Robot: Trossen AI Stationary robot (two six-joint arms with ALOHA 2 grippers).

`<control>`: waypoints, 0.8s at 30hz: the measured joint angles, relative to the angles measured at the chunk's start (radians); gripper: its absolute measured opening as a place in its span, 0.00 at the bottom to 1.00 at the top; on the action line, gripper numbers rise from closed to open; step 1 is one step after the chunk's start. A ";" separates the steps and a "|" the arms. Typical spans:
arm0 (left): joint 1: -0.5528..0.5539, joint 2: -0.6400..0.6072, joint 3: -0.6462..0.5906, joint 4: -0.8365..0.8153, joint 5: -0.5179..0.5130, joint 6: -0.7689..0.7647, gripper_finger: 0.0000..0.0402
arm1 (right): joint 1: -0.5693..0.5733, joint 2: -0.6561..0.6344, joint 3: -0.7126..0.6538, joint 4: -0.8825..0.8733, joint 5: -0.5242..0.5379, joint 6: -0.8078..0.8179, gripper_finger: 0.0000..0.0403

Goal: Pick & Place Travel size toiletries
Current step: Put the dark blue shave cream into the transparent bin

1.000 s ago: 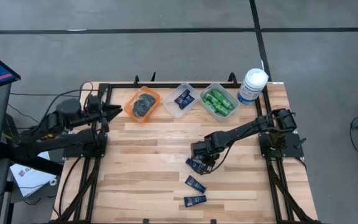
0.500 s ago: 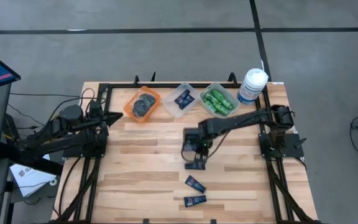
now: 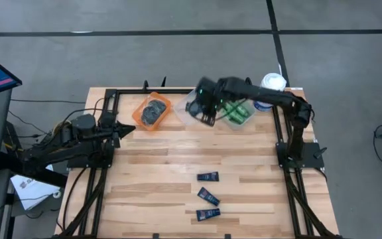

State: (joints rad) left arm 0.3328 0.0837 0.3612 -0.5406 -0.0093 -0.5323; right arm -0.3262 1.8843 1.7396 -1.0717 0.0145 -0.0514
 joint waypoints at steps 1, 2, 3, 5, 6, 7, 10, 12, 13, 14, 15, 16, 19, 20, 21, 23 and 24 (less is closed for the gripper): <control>0.000 0.000 -0.007 0.003 0.000 0.000 0.01 | -0.024 0.000 0.012 0.007 0.001 -0.037 0.30; 0.000 0.000 -0.016 0.013 0.000 0.000 0.01 | -0.045 0.000 0.023 0.012 0.001 -0.075 0.29; 0.000 0.000 -0.025 0.022 0.000 -0.003 0.01 | -0.061 0.000 0.033 0.012 0.013 -0.110 0.29; 0.000 0.000 -0.045 0.038 0.000 -0.023 0.01 | -0.086 0.005 0.049 0.012 0.061 -0.177 0.30; 0.000 0.000 -0.055 0.049 0.000 -0.029 0.01 | -0.095 0.013 0.059 0.012 0.086 -0.211 0.31; 0.000 0.001 -0.063 0.056 0.000 -0.037 0.01 | -0.104 0.025 0.065 0.013 0.109 -0.243 0.33; 0.000 0.000 -0.087 0.080 0.000 -0.074 0.01 | -0.123 0.073 0.090 0.006 0.150 -0.331 0.36; 0.000 0.000 -0.103 0.098 0.001 -0.091 0.01 | -0.123 0.112 0.115 0.004 0.167 -0.393 0.35; 0.000 0.000 -0.110 0.108 0.002 -0.100 0.01 | -0.122 0.131 0.129 0.004 0.175 -0.426 0.34; 0.000 0.000 -0.118 0.115 0.003 -0.109 0.01 | -0.122 0.150 0.140 -0.001 0.178 -0.462 0.32; 0.000 0.000 -0.124 0.118 0.002 -0.123 0.01 | -0.121 0.174 0.155 -0.011 0.183 -0.499 0.31; 0.000 0.000 -0.129 0.122 0.002 -0.129 0.01 | -0.120 0.195 0.173 -0.011 0.196 -0.535 0.30; 0.000 0.003 -0.130 0.126 0.002 -0.132 0.01 | -0.117 0.243 0.225 -0.029 0.227 -0.612 0.29; 0.000 0.003 -0.130 0.126 0.002 -0.132 0.01 | -0.117 0.260 0.246 -0.019 0.231 -0.626 0.30; 0.000 0.003 -0.130 0.129 0.002 -0.132 0.01 | -0.118 0.275 0.266 -0.014 0.231 -0.634 0.32; 0.000 0.003 -0.130 0.140 0.000 -0.136 0.01 | -0.121 0.305 0.300 -0.024 0.231 -0.648 0.35; 0.000 0.003 -0.130 0.142 0.000 -0.138 0.01 | -0.122 0.320 0.320 -0.020 0.231 -0.657 0.36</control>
State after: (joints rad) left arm 0.3328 0.0868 0.2310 -0.3988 -0.0093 -0.6703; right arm -0.4480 2.2043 2.0596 -1.0915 0.2455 -0.7089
